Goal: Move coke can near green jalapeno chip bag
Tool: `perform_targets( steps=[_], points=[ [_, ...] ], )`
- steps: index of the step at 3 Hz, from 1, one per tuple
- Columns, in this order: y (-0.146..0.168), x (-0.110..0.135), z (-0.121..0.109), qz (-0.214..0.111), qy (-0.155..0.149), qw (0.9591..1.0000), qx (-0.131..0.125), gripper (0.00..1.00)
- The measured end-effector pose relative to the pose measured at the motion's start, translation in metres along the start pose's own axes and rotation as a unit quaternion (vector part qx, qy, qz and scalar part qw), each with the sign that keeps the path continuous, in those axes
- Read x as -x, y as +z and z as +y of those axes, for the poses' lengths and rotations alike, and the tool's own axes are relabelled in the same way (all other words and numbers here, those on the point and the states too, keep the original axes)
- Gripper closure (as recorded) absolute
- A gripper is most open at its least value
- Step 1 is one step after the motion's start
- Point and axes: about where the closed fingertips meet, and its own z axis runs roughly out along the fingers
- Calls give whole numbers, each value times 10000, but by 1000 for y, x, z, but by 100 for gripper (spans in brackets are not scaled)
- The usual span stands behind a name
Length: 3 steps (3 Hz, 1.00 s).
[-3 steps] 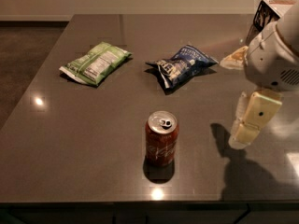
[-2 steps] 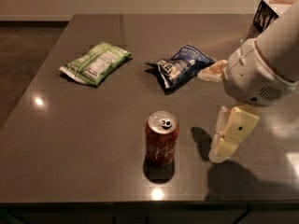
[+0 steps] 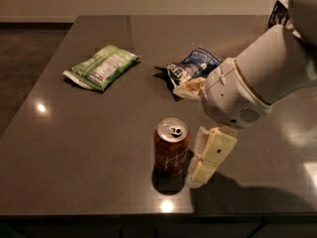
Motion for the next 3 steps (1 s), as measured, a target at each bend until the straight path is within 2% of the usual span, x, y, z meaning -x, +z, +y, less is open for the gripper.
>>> perform_targets(
  steps=[1, 2, 3],
  points=[
    [18, 12, 3, -172, -70, 9997, 172, 0],
    [29, 13, 3, -208, -47, 9995, 249, 17],
    [32, 13, 1, -209, -50, 9995, 248, 41]
  ],
)
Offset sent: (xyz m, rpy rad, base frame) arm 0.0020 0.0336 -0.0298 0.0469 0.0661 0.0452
